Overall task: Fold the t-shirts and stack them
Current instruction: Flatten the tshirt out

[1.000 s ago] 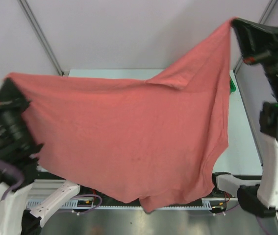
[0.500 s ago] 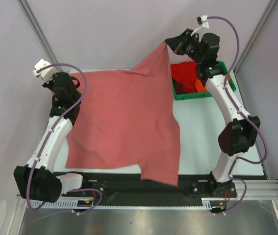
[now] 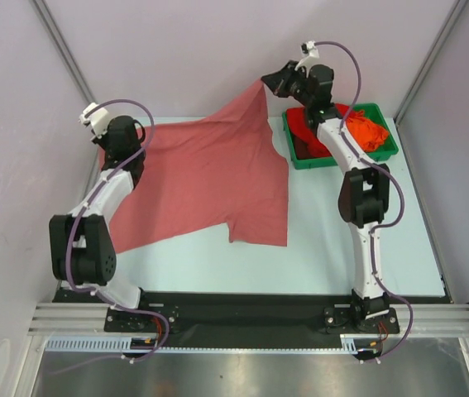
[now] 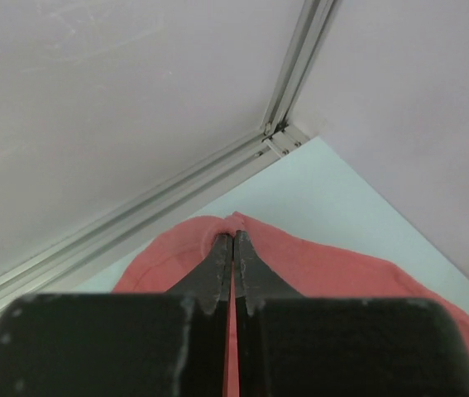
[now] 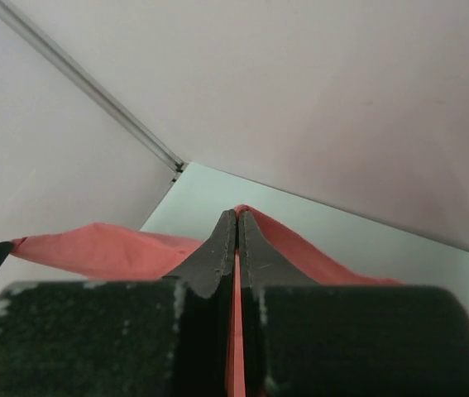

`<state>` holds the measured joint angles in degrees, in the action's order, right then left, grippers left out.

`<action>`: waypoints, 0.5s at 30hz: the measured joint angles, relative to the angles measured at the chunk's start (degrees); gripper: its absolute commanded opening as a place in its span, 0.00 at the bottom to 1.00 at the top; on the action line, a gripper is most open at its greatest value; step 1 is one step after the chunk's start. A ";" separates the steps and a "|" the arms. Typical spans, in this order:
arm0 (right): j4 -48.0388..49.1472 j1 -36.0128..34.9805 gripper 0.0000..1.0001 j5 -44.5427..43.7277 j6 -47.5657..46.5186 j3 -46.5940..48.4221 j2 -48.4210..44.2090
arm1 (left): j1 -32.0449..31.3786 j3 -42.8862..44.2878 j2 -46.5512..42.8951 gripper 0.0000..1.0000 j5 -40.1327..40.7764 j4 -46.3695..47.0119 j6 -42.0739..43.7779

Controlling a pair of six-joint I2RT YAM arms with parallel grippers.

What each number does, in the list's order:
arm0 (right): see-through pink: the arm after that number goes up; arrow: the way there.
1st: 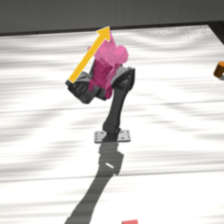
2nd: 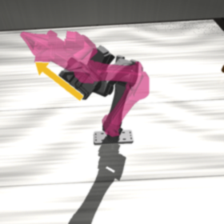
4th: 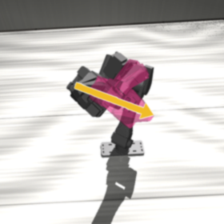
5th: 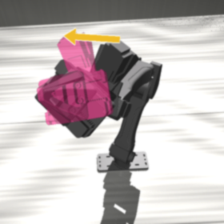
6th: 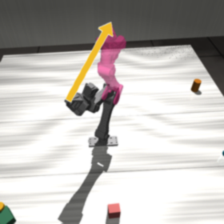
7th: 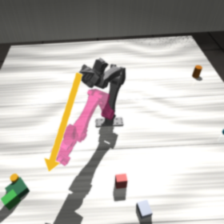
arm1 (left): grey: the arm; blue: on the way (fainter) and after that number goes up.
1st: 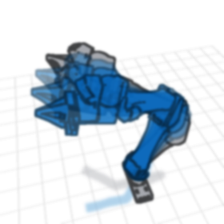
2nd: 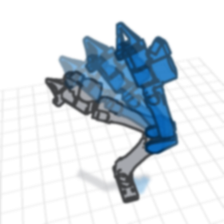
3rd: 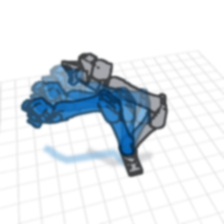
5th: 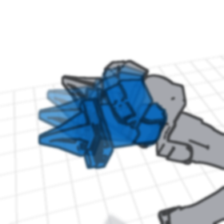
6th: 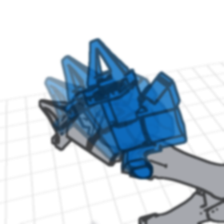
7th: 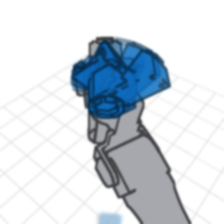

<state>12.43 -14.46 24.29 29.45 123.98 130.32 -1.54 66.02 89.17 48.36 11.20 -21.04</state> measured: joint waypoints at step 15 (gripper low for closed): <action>-1.14 -0.44 0.00 -0.37 -0.76 9.64 9.31 | 3.98 8.00 9.46 0.00 -5.38 -3.28 -2.47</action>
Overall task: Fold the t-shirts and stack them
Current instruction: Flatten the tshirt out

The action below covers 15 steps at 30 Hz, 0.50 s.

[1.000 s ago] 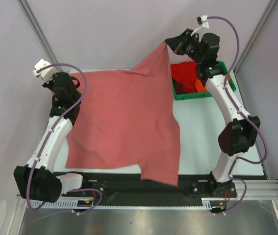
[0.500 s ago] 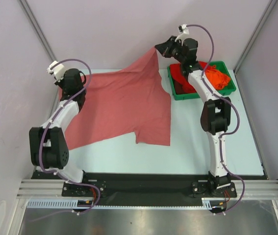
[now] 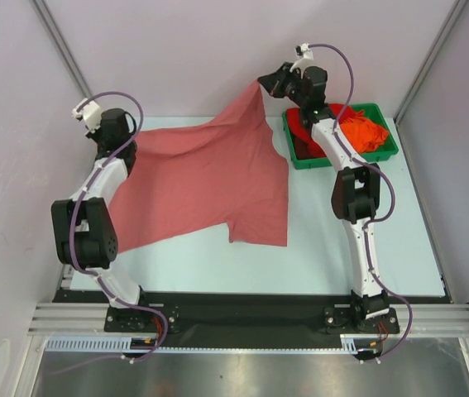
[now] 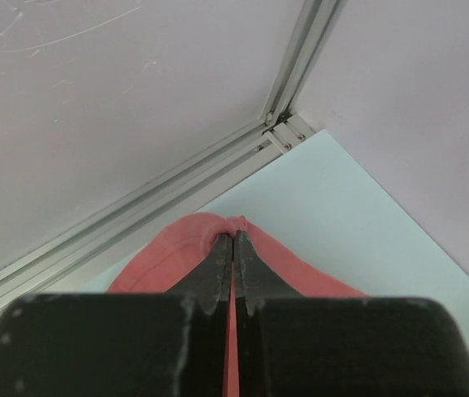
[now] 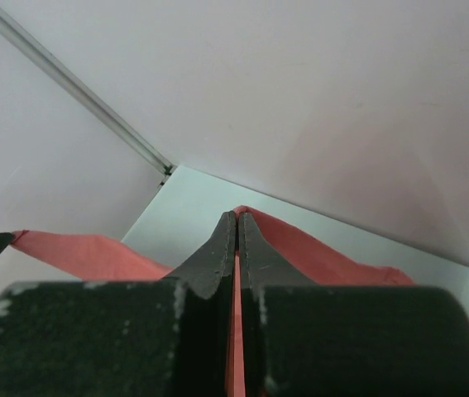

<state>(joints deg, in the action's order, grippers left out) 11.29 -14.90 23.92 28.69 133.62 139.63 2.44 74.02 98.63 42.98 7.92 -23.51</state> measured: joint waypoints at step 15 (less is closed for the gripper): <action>1.44 0.02 0.00 -0.48 1.75 0.61 0.63 | 6.86 2.12 -0.28 0.00 -12.41 -8.20 -3.30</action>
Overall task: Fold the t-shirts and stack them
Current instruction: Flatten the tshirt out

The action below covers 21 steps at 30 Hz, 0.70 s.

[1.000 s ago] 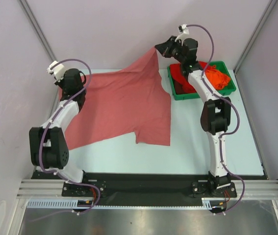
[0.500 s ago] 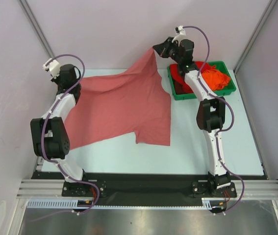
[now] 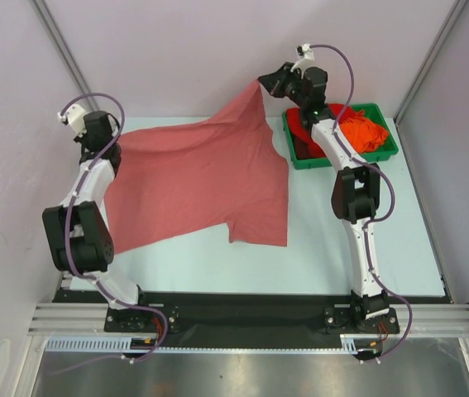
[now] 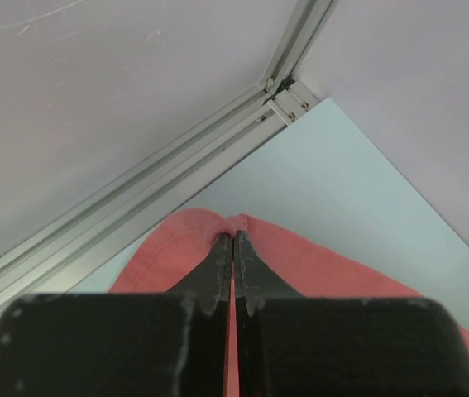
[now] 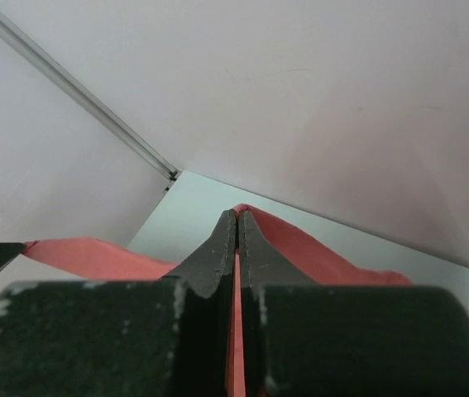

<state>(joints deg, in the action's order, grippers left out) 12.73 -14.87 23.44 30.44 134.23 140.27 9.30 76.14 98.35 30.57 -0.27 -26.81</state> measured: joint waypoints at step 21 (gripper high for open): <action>-13.31 1.03 0.00 1.60 -5.07 -14.84 -44.54 | -0.11 -9.51 -57.72 0.00 -7.06 -8.00 -0.11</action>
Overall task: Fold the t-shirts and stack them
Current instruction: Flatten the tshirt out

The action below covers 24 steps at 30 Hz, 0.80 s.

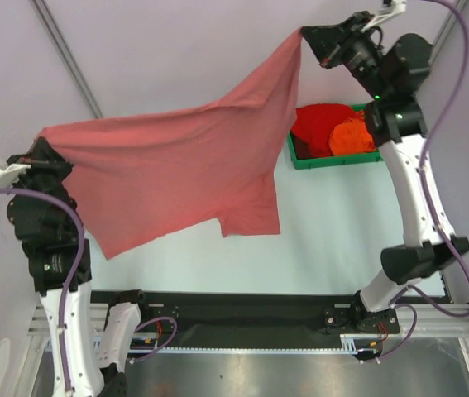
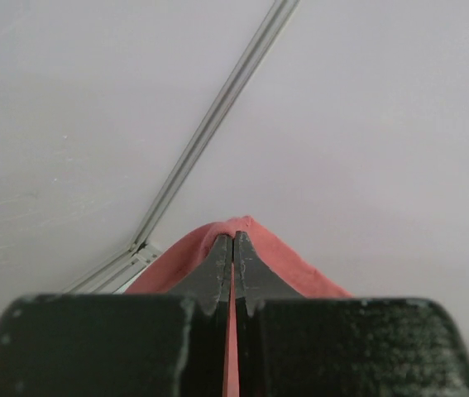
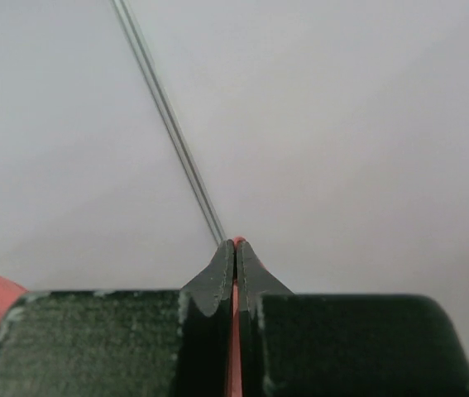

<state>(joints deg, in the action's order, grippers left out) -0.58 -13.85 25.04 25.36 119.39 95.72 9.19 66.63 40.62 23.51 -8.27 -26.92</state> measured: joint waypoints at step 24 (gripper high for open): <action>-17.22 0.59 0.00 -2.49 -1.90 2.91 -35.21 | -0.31 22.71 -15.67 0.00 -7.21 -19.04 -0.52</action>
<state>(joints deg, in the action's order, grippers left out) -17.80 -13.26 22.55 23.46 122.30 60.51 8.88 89.34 24.95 16.29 -27.31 -27.44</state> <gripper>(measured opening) 0.012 0.006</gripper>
